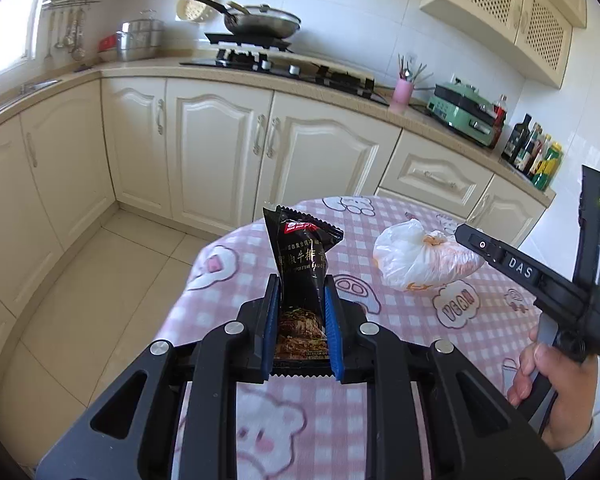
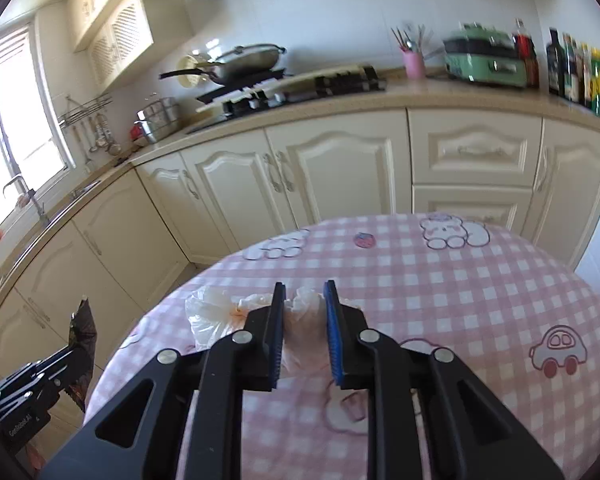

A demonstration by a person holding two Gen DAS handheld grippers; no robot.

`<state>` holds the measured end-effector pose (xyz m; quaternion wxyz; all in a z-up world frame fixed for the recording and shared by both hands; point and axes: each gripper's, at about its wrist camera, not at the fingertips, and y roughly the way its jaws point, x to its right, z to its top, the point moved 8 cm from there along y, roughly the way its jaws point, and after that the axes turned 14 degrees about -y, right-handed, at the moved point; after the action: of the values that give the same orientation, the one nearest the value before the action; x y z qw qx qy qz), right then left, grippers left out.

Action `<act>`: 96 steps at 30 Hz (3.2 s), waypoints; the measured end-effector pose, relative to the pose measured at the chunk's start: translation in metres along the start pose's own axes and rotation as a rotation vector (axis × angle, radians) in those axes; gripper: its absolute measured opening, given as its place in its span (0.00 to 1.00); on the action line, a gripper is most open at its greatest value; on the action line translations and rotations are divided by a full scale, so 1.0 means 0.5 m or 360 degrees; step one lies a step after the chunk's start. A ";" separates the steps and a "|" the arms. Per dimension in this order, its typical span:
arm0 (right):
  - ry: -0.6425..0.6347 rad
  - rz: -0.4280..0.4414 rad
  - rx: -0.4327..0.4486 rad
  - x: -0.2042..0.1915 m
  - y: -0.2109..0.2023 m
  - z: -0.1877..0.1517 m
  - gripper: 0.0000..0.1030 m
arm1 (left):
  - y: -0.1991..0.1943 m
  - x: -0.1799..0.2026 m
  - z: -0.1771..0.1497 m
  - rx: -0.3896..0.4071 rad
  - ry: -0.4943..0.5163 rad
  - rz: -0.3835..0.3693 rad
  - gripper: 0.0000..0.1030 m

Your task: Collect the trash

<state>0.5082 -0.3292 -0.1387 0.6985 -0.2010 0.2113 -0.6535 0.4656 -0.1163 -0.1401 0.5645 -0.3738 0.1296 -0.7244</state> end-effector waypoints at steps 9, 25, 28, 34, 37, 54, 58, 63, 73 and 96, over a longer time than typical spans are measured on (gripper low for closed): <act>-0.0242 0.0130 0.0146 -0.228 -0.135 0.017 0.18 | -0.163 -0.086 -0.001 0.0155 -0.0064 0.0074 0.19; -0.0554 0.0490 0.0055 -0.647 -0.160 -0.098 0.18 | -0.328 -0.397 -0.071 0.0228 -0.0368 0.0378 0.19; -0.0590 0.0553 0.0009 -0.716 -0.146 -0.135 0.18 | -0.331 -0.455 -0.089 0.0213 -0.0423 0.0444 0.19; -0.0635 0.0622 -0.0087 -0.806 -0.097 -0.194 0.18 | -0.323 -0.556 -0.120 0.0165 -0.0509 0.0536 0.19; -0.0636 0.0633 -0.0123 -0.826 -0.071 -0.214 0.18 | -0.309 -0.587 -0.132 0.0137 -0.0537 0.0562 0.19; -0.0530 0.0631 -0.0286 -0.869 0.068 -0.287 0.34 | -0.242 -0.646 -0.169 0.0022 -0.0600 0.0592 0.19; -0.0542 0.0612 -0.0276 -0.863 0.064 -0.297 0.37 | -0.230 -0.648 -0.175 0.0002 -0.0603 0.0586 0.19; -0.0544 0.0590 -0.0260 -0.848 0.055 -0.297 0.37 | -0.218 -0.643 -0.179 -0.0027 -0.0588 0.0570 0.19; -0.0503 0.0513 -0.0162 -0.807 0.028 -0.270 0.43 | -0.198 -0.628 -0.172 -0.0051 -0.0564 0.0551 0.20; -0.0370 0.0415 0.0101 -0.678 -0.148 -0.161 0.53 | -0.342 -0.507 -0.098 0.0305 -0.0422 0.0561 0.87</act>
<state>0.3827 0.0040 -0.1535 0.8031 -0.2240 0.1327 -0.5360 0.3296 0.1605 -0.1694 0.7272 -0.3820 0.0484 -0.5682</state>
